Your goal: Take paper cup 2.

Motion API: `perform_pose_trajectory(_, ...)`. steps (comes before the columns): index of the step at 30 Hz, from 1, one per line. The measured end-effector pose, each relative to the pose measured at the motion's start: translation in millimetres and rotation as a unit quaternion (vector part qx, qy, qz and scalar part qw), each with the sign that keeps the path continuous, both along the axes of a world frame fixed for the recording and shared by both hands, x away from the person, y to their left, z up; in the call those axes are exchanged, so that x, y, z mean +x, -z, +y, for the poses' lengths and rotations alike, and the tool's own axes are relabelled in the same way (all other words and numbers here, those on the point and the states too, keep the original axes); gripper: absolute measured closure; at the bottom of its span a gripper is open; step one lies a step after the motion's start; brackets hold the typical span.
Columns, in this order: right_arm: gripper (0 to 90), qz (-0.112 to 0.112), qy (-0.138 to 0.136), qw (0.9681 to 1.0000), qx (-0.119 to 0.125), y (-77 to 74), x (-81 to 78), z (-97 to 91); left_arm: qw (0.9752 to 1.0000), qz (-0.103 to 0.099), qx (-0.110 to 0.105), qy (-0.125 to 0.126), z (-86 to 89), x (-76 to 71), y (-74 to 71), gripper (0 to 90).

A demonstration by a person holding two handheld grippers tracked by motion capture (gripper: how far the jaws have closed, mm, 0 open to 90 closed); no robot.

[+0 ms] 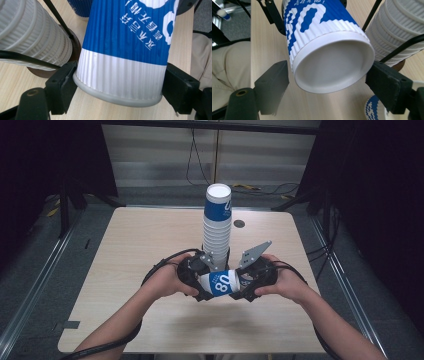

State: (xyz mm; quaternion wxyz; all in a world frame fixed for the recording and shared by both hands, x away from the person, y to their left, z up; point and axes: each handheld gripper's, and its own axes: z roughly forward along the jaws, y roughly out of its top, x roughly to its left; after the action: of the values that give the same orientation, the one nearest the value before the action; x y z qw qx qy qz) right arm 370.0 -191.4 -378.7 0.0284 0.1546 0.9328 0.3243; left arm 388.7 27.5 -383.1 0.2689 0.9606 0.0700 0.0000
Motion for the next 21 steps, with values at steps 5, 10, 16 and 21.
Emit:
perform_pose_trajectory(5, 18.2, -0.005, -0.007, 0.9997, -0.023, -0.8, 0.2, 2.8, 0.9998, -0.002, 0.017, 0.008, -3.2, -0.9, 0.9, 20.7)
perform_pose_trajectory(10, 18.3, -0.005, -0.016, 0.9983, -0.055, -2.0, -0.7, 6.6, 0.9997, 0.002, 0.022, 0.006, -6.1, -2.9, 1.1, 20.6)
perform_pose_trajectory(16, 18.3, -0.008, -0.034, 0.9961, -0.081, -1.2, -0.8, 9.7, 0.9995, 0.002, 0.030, 0.007, -8.8, -2.8, 0.8, 20.6)
perform_pose_trajectory(21, 18.3, -0.001, -0.035, 0.9941, -0.103, -1.0, -1.8, 12.3, 0.9992, 0.003, 0.038, 0.015, -12.2, -2.9, 0.8, 20.5)
